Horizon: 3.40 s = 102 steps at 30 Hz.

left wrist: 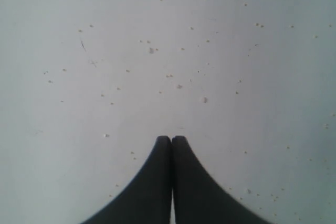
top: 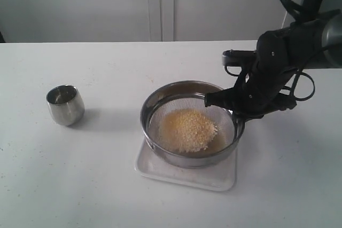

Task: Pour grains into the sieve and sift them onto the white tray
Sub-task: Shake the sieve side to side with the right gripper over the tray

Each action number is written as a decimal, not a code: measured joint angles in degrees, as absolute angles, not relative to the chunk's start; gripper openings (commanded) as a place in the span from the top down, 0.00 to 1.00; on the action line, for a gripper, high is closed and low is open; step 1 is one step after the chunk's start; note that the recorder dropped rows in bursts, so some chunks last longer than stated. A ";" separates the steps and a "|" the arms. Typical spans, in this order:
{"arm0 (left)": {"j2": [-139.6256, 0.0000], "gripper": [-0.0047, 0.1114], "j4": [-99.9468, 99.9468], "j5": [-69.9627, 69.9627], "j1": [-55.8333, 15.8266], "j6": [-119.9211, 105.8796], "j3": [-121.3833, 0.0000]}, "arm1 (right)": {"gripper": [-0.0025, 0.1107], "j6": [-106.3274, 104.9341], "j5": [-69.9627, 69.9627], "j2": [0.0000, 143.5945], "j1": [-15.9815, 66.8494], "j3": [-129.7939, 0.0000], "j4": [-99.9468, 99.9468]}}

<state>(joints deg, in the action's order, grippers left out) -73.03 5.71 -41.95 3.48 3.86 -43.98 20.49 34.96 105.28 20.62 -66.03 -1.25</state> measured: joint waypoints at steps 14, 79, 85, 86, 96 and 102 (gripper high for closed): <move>-73.03 0.96 5.71 -41.95 3.48 3.86 -43.98 | 0.98 23.62 34.62 105.75 19.29 -66.56 0.00; -73.03 0.96 5.71 -41.95 3.48 3.86 -43.98 | 0.98 33.30 21.24 99.61 19.47 -56.82 1.21; -73.03 0.96 5.71 -41.95 3.48 3.86 -43.98 | 0.98 31.06 24.82 97.44 21.40 -53.65 -0.33; -73.03 0.96 5.71 -41.95 3.48 3.86 -43.98 | 0.98 32.23 23.13 97.39 21.40 -53.62 0.00; -73.03 0.96 5.71 -41.95 3.48 3.86 -43.98 | 0.98 28.73 31.93 98.50 21.35 -56.68 -0.98; -73.03 0.96 5.71 -41.95 3.48 3.86 -43.98 | 0.98 33.10 27.41 100.09 19.35 -59.76 -0.77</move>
<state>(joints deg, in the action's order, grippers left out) -73.03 5.71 -41.95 3.48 3.86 -43.98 33.10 27.41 100.09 19.35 -59.76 -0.77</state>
